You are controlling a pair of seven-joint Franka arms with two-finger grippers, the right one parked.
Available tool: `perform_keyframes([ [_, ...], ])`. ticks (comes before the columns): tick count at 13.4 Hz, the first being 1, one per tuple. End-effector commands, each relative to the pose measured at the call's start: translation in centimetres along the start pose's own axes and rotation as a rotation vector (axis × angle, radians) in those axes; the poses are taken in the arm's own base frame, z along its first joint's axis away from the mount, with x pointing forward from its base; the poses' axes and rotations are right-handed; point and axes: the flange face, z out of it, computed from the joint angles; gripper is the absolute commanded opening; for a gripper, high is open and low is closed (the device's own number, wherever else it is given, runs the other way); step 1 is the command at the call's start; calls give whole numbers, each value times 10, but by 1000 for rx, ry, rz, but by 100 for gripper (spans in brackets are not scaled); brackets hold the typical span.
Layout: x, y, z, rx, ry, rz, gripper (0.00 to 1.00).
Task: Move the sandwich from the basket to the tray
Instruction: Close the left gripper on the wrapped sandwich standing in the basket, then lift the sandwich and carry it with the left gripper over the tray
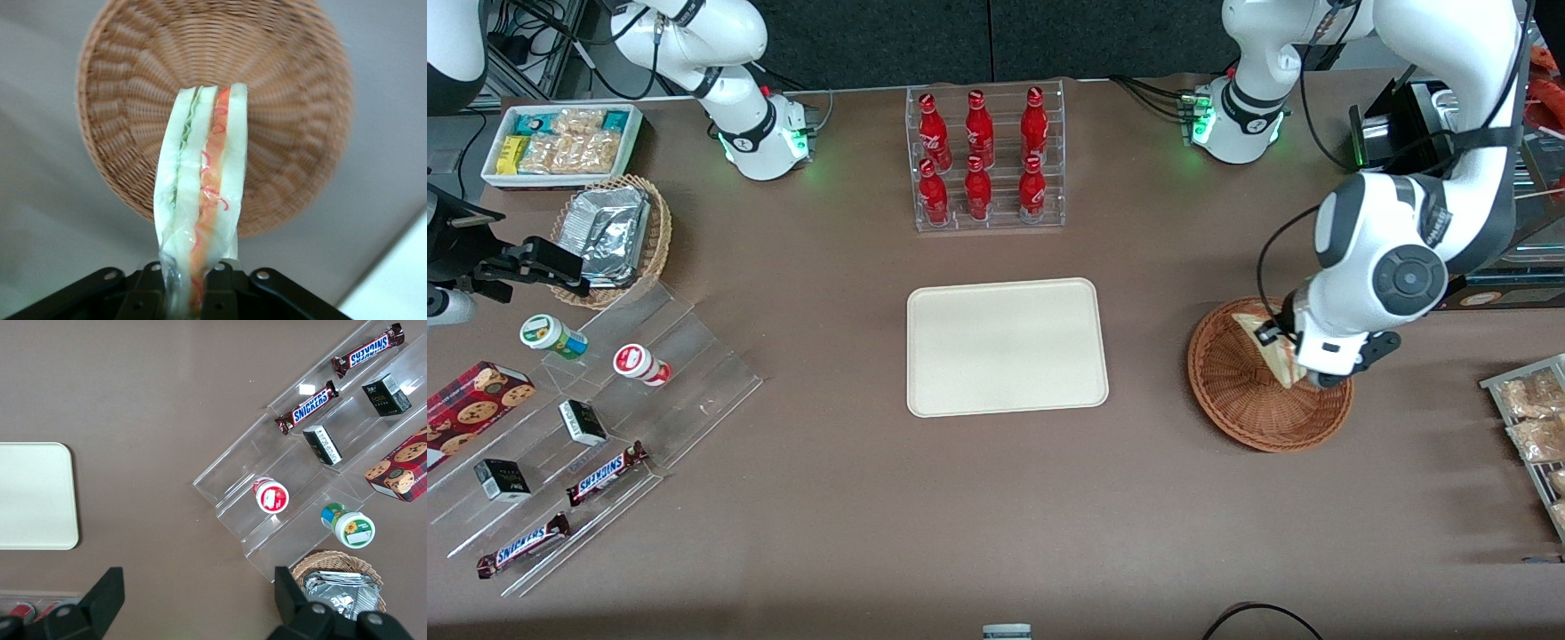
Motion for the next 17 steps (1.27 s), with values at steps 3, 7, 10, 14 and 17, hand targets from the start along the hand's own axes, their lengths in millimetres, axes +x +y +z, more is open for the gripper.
perform_keyframes([
  [3,-60,74,-8,2,17,182,0],
  [7,-109,127,-18,-44,27,285,0],
  [10,-137,167,-2,-73,37,298,0],
  [14,-182,238,32,-53,113,320,0],
  [17,-204,279,48,-52,122,369,0],
])
